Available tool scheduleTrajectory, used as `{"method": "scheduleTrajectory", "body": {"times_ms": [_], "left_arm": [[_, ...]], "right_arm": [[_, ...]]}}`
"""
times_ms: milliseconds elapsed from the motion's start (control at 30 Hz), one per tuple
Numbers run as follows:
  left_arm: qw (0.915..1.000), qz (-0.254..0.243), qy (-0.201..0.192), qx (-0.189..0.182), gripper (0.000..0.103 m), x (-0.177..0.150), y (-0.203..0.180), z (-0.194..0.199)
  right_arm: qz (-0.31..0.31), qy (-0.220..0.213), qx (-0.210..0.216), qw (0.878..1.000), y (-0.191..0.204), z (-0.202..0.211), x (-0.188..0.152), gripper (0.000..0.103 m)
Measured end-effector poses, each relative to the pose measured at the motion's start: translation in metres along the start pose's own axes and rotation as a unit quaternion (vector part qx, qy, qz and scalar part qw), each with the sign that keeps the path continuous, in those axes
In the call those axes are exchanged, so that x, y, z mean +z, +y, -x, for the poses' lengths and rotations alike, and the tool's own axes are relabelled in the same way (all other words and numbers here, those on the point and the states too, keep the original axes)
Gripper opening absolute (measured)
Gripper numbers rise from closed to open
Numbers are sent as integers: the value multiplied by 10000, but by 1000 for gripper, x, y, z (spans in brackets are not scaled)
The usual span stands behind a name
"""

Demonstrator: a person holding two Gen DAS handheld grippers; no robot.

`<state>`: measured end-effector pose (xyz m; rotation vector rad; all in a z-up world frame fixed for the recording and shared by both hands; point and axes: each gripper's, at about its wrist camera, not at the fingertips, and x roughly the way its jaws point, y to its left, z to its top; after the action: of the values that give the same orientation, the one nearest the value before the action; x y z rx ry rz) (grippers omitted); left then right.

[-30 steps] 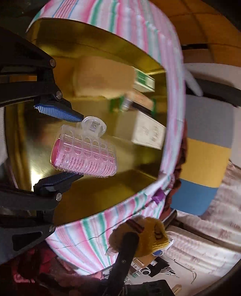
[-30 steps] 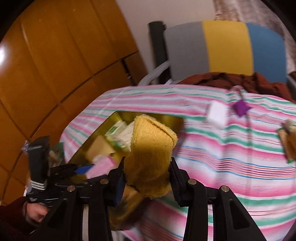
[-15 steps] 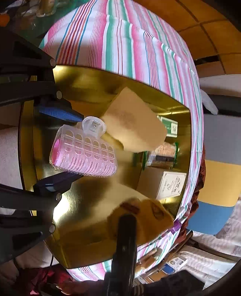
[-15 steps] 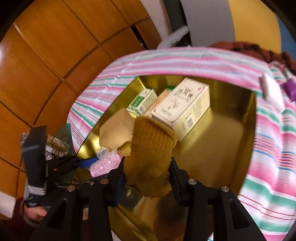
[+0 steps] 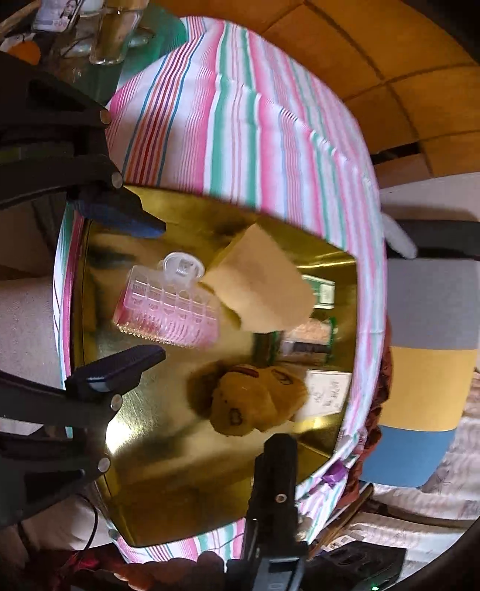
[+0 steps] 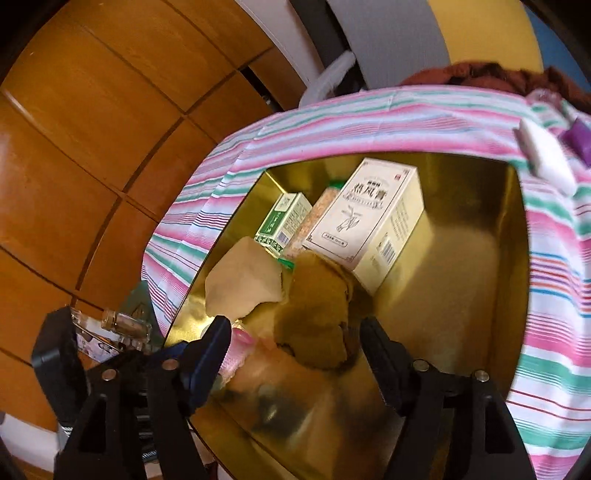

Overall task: Organize objects
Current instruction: 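Open the right tool over the tray dropping the glove while the left drops the roller, then move both tools back from the gold tray to the pile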

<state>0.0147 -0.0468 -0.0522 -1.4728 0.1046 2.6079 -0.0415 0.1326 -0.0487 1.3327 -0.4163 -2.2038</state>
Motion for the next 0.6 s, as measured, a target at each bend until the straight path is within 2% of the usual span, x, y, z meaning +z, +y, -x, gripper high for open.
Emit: {"method": "scheduleTrajectory", "body": {"times_ms": [167, 300, 367, 467, 600], "left_arm": [[9987, 354, -328, -192, 61, 1, 5, 16], [9935, 847, -456, -612, 63, 7, 7, 18], [9889, 1072, -474, -909, 68, 10, 2, 16], [9856, 1100, -467, -1197, 69, 12, -10, 15], [9858, 874, -529, -1330, 69, 16, -31, 19]], "right_arm": [[-37, -108, 92, 9999, -2, 13, -4, 73], [24, -208, 73, 9998, -2, 23, -7, 73], [45, -262, 62, 9996, -2, 28, -8, 73], [-3, -347, 43, 9994, -8, 38, -9, 73], [-124, -483, -76, 9987, -22, 54, -9, 74]]}}
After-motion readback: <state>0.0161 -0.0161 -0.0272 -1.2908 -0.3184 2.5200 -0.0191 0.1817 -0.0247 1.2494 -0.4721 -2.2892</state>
